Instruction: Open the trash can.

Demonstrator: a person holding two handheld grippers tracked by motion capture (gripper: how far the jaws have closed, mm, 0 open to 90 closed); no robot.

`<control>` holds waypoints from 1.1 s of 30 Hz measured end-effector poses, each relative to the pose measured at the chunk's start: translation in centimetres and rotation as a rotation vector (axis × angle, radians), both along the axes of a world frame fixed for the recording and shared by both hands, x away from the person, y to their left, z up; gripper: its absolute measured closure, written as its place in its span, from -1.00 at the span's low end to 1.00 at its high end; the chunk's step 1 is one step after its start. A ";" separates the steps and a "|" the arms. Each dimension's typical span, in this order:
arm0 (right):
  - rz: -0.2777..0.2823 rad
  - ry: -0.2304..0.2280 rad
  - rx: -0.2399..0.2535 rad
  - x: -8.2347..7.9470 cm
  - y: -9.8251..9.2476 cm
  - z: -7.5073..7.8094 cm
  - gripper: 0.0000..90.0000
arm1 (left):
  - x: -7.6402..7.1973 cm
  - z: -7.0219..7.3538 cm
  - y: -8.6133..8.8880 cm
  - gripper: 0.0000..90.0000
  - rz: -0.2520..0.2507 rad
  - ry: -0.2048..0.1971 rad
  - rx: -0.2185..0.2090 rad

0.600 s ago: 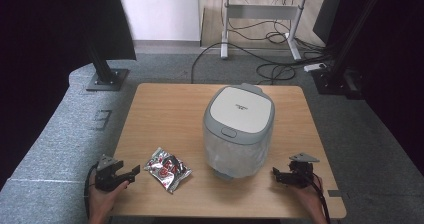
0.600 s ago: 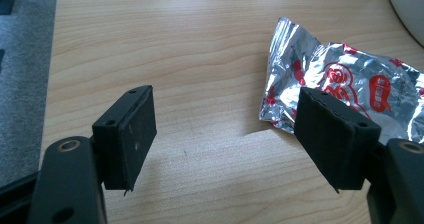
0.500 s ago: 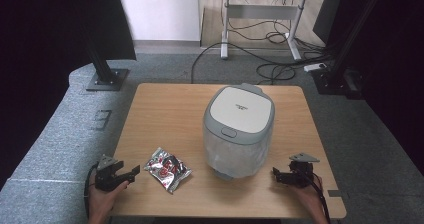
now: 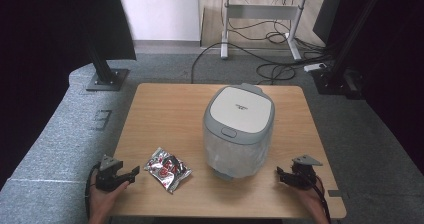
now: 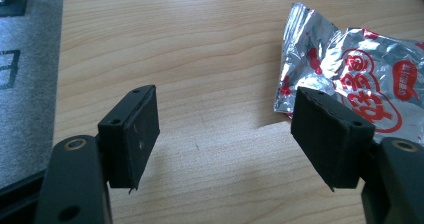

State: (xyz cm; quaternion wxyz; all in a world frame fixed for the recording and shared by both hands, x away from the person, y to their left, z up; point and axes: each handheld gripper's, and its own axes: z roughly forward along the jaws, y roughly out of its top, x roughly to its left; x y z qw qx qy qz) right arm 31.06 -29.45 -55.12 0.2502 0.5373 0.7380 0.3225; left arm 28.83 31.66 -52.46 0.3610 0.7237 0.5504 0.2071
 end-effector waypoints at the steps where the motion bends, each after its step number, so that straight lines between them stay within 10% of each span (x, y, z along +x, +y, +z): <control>1: 0.000 0.000 0.000 0.0 0.0 0.0 -0.38 | 0.0 0.0 0.0 -0.38 0.000 0.000 0.000; 22: 0.120 -0.153 0.113 -1.9 -0.9 4.1 0.83 | 0.3 -0.2 -0.7 -0.39 -0.028 0.015 0.025; 33: 0.159 -0.171 0.175 -2.3 -0.6 5.9 0.99 | 0.4 -0.4 -1.1 -0.38 -0.047 0.023 0.039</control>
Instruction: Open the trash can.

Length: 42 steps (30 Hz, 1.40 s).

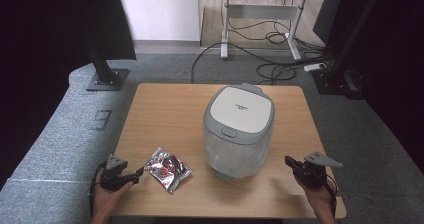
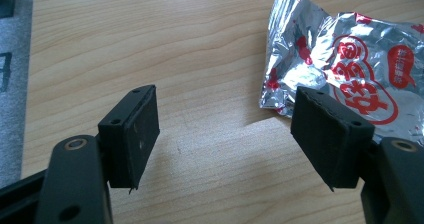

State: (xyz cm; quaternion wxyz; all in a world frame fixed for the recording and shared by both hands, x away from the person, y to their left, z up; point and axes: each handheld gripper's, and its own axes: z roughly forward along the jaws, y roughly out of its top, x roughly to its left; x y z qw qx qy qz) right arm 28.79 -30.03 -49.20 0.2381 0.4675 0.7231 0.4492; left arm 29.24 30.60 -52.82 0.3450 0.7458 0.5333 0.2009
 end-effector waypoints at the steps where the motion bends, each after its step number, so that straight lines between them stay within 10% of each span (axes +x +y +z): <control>1: 0.005 -0.003 0.004 0.0 0.0 0.1 0.99 | 0.0 0.0 0.0 -0.38 -0.002 0.001 0.001; 17: 0.087 -0.096 0.151 -2.0 1.0 6.1 0.99 | -0.1 0.1 0.0 -0.37 -0.001 -0.003 -0.021; 42: 0.177 -0.170 0.169 -1.0 3.4 12.7 0.99 | -0.2 -0.2 -0.2 -0.37 -0.010 0.005 -0.006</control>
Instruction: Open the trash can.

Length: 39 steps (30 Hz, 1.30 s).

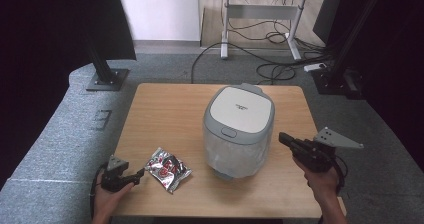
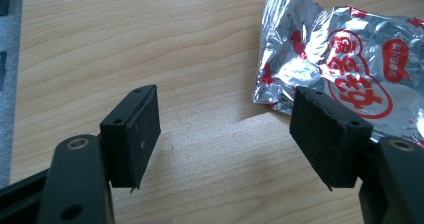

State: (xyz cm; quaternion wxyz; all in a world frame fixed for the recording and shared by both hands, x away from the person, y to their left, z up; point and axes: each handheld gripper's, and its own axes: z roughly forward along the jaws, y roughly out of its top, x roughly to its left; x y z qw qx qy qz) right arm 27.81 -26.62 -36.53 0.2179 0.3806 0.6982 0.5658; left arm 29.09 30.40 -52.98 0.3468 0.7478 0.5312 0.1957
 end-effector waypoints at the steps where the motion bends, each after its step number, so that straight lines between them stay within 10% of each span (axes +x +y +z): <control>1: 0.003 0.000 0.005 0.2 0.1 0.3 0.99 | 0.0 0.0 0.0 -0.37 -0.001 0.000 0.000; 39: 0.116 -0.013 -0.009 1.4 4.9 3.7 1.00 | 0.2 -0.4 0.0 -0.36 -0.017 0.027 0.006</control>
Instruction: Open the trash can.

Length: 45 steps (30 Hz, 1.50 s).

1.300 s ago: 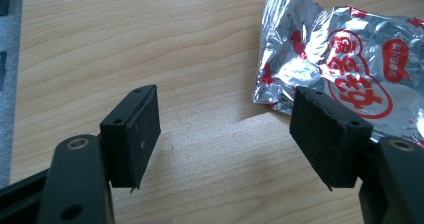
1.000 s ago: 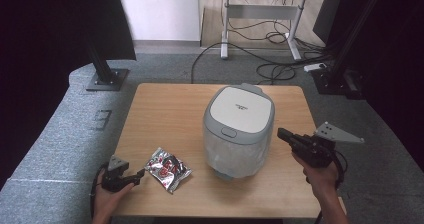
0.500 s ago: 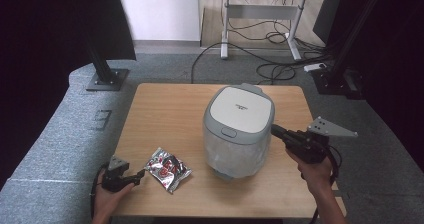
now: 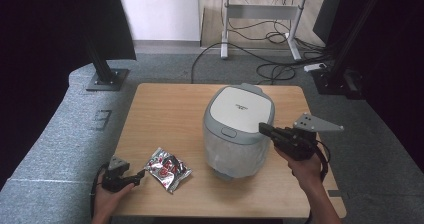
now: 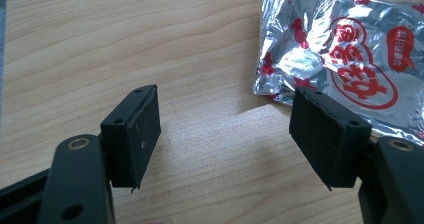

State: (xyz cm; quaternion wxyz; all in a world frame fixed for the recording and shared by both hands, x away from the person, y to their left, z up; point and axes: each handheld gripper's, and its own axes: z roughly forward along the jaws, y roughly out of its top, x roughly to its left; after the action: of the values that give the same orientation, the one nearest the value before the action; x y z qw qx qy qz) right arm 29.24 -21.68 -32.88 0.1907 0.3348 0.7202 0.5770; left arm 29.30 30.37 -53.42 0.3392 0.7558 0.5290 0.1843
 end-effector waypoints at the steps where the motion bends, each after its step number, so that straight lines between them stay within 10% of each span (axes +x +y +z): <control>1: 0.005 0.004 -0.002 0.1 0.3 0.0 1.00 | 0.0 0.0 0.0 -0.36 -0.004 0.002 0.004; 45: 0.143 0.093 -0.023 2.4 5.9 -1.2 0.99 | 0.2 -0.4 -0.4 -0.35 -0.028 0.031 0.027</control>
State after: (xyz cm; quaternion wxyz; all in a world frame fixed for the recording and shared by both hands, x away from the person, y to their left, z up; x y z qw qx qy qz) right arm 31.64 -15.80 -34.05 0.1193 0.3069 0.7569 0.5645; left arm 29.50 29.94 -53.77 0.3235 0.7703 0.5209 0.1749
